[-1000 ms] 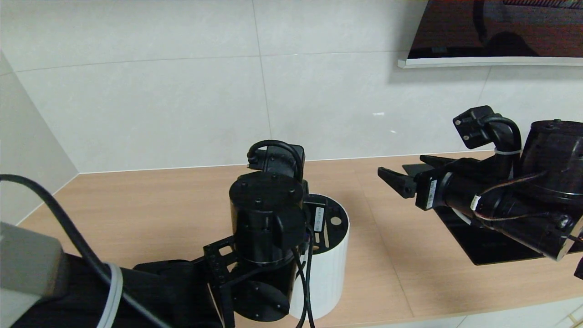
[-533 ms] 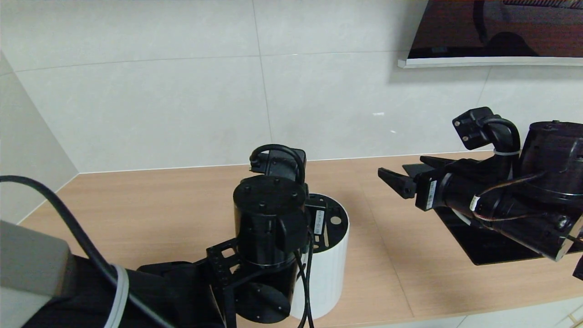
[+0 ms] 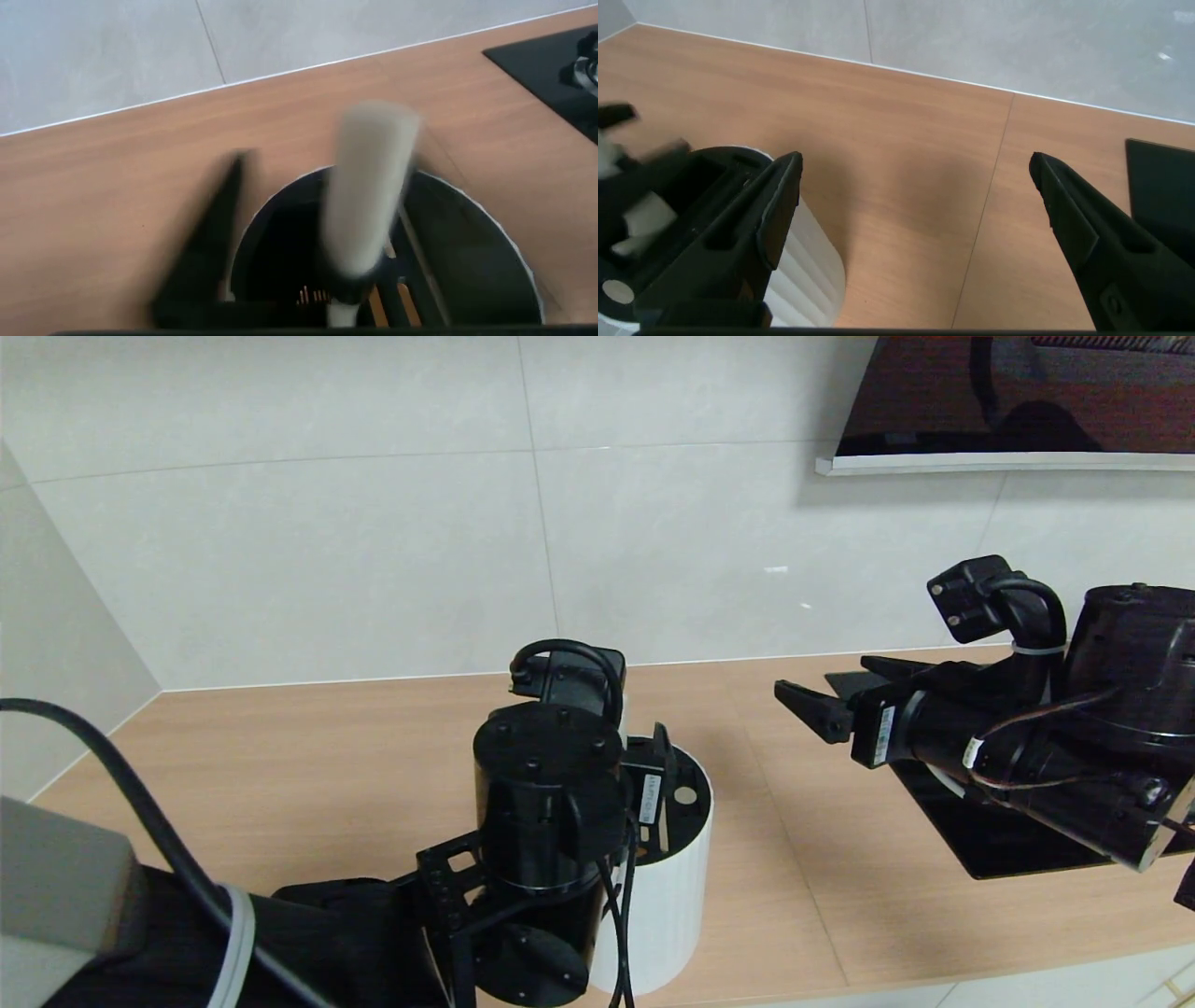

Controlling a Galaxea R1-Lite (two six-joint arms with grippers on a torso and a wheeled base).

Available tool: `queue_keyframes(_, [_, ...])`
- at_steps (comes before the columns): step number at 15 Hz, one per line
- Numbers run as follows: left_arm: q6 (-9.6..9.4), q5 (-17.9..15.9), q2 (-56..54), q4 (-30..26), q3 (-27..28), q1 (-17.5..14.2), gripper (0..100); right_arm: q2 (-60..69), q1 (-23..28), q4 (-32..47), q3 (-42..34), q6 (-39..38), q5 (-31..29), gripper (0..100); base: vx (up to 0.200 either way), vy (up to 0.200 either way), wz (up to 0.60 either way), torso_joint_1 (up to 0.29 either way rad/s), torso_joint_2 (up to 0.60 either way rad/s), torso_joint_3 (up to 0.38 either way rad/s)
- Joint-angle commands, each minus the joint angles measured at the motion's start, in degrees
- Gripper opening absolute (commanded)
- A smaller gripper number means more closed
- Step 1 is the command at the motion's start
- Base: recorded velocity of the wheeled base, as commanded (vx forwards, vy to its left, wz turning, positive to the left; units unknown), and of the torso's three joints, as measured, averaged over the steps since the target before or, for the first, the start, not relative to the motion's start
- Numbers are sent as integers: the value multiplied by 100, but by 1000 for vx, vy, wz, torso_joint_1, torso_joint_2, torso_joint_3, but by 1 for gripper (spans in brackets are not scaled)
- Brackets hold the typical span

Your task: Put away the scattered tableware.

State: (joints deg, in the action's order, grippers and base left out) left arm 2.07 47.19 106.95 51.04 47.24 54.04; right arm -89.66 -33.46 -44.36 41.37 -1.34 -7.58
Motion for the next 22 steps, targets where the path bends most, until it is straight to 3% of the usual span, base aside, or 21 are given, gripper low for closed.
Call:
queue_keyframes(1, [4, -8, -95, -7, -22, 1, 100, 1, -2, -2, 2, 2, -6, 100, 0, 0, 0, 0, 0, 0])
queue_keyframes(5, [4, -193, -429, -24, -127, 45, 100, 1, -11, -2, 2, 2, 2, 100, 0, 0, 0, 0, 0, 0])
queue_keyframes(9, [-31, -764, -1203, -42, -531, 124, 100, 19, -11, -11, -7, -7, -6, 100, 0, 0, 0, 0, 0, 0])
queue_keyframes(10, [-58, -1054, -1756, -270, -637, 124, 100, 45, -11, -11, -7, -7, -6, 100, 0, 0, 0, 0, 0, 0])
queue_keyframes(12, [-58, -1195, -2257, -508, -646, 124, 100, 107, -11, -20, -7, -15, -6, 100, 0, 0, 0, 0, 0, 0])
queue_keyframes(14, [-58, -1625, -2899, -604, -778, 124, 100, 309, -2, 15, -33, -7, -6, 100, 0, 0, 0, 0, 0, 0])
queue_keyframes(16, [-67, -1819, -3444, -850, -918, 89, 100, 625, -2, 15, -103, -7, -50, 100, 0, 0, 0, 0, 0, 0])
queue_keyframes(17, [-67, -1854, -3690, -973, -971, -43, 100, 828, -2, 24, -147, -7, -59, 100, 0, 0, 0, 0, 0, 0])
queue_keyframes(18, [-58, -2109, -4226, -1140, -1182, -693, 100, 1408, 6, 33, -323, -7, -94, 100, 0, 0, 0, 0, 0, 0])
queue_keyframes(19, [-58, -2337, -4639, -1281, -1384, -1001, 100, 1821, 33, 86, -560, -7, -112, 100, 0, 0, 0, 0, 0, 0])
queue_keyframes(22, [-40, -2469, -6010, -2125, -1656, -1686, 100, 3315, 402, 569, -1281, 2, -147, 100, 0, 0, 0, 0, 0, 0])
